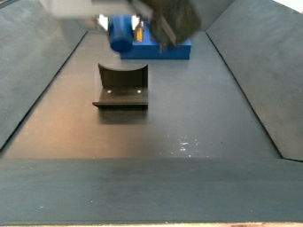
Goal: Pick up the round object. Move up. Place the round object on the fixture. Regrasp the round object. Move to above the board. Insert the round object.
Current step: Place the round object on the fixture, then regrasp the round object.
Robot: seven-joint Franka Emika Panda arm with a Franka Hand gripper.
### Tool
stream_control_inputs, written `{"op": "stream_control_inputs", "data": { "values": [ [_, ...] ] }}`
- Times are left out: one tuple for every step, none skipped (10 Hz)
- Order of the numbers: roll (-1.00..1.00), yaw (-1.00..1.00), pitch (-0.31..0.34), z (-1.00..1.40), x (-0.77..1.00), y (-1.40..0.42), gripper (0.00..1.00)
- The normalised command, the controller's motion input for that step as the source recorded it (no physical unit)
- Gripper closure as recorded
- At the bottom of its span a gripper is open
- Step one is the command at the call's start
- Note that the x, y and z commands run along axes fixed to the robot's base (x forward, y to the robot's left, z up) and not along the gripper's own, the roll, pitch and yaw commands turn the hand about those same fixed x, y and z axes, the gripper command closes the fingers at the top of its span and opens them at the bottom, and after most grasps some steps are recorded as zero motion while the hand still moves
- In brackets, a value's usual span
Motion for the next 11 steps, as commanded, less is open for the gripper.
{"op": "stream_control_inputs", "data": {
  "values": [
    [-1.00, -0.11, 0.087, -1.00, 0.16, 0.09, 1.00],
    [-1.00, -0.12, 0.108, -1.00, 0.17, 0.10, 1.00],
    [-0.96, -0.14, 0.111, -1.00, 0.18, 0.11, 1.00],
    [-0.80, -0.14, 0.099, -1.00, 0.19, 0.12, 1.00],
    [-0.64, -0.14, 0.085, -1.00, 0.20, 0.12, 1.00],
    [-0.43, -0.14, 0.070, -0.92, 0.20, 0.13, 1.00],
    [-0.29, -0.14, 0.062, -0.73, 0.17, 0.10, 1.00],
    [-0.23, -0.14, 0.055, -0.59, 0.15, 0.08, 1.00],
    [-0.19, -0.13, 0.019, -0.27, 0.10, 0.06, 1.00],
    [0.00, 0.00, 0.000, 0.00, 0.00, 0.00, 0.00],
    [-0.04, 0.03, -0.065, 1.00, 0.00, 0.00, 0.00]
  ]
}}
